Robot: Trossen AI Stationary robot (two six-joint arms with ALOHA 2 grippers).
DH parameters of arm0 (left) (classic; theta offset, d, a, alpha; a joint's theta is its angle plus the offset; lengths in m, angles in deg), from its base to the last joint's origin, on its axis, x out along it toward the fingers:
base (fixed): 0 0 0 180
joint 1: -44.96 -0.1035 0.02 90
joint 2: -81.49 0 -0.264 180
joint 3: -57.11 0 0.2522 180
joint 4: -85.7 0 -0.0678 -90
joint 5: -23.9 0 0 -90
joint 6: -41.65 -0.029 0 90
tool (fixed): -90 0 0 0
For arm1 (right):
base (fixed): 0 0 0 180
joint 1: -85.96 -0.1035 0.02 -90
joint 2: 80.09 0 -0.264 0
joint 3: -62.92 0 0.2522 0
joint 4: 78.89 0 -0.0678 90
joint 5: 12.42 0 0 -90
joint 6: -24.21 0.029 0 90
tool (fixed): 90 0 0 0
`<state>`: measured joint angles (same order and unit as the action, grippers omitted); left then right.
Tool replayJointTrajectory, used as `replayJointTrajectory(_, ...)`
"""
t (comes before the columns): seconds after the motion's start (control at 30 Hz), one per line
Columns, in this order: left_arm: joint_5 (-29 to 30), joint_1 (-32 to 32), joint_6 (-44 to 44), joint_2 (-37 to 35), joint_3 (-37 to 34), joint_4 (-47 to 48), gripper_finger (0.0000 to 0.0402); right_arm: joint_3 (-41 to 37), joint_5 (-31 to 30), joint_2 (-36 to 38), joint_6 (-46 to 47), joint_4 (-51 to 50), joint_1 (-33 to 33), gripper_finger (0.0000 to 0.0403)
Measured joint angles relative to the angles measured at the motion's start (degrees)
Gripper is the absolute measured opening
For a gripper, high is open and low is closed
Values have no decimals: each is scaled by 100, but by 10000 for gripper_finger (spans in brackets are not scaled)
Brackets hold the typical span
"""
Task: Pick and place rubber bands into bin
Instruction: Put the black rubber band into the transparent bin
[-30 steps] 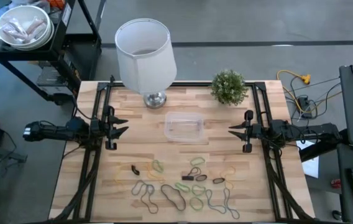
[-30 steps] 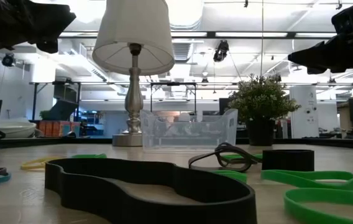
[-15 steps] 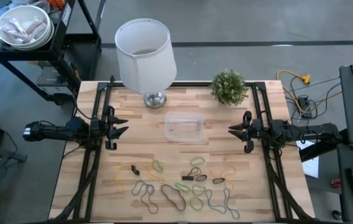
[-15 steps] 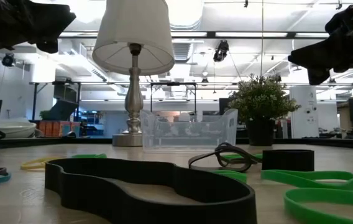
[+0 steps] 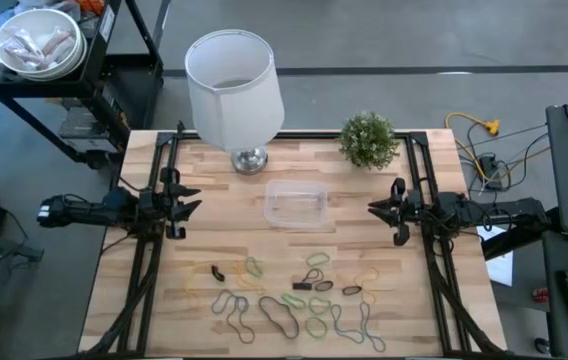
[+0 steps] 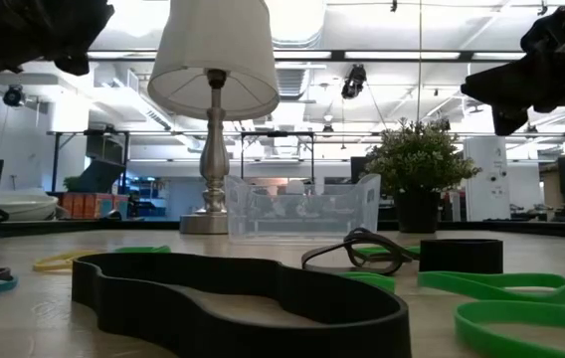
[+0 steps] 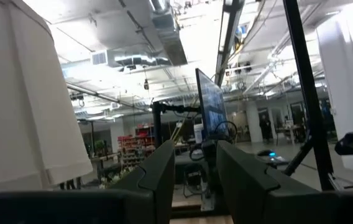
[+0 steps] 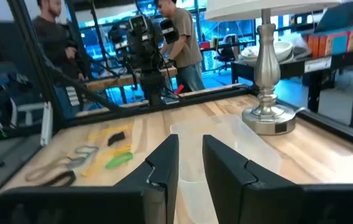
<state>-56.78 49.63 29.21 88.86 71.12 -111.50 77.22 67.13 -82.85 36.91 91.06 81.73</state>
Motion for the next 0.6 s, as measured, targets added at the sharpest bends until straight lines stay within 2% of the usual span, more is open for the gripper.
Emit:
replayJointTrajectory(0.17, 0, 1, 0, 39, 1, -8, 105, 0, 1, -2, -60, -7, 0, 68)
replayJointTrajectory(0.3, 2, 0, 20, 37, 1, -38, 105, 0, 9, -2, -570, 80, 0, 68)
replayJointTrajectory(0.37, -35, 4, 440, 35, 2, 31, 105, 0, 92, -9, -548, 254, 0, 68)
replayJointTrajectory(0.43, -129, 4, 914, 57, 2, 139, 105, 0, 296, -9, -638, 462, 1, 68)
replayJointTrajectory(0.5, -259, 4, 836, 124, 2, 171, 105, 0, 674, -9, -829, 604, 0, 68)
replayJointTrajectory(0.6, -761, 4, 741, 238, 2, 140, 105, 0, 1474, -9, -1121, 870, 0, 68)
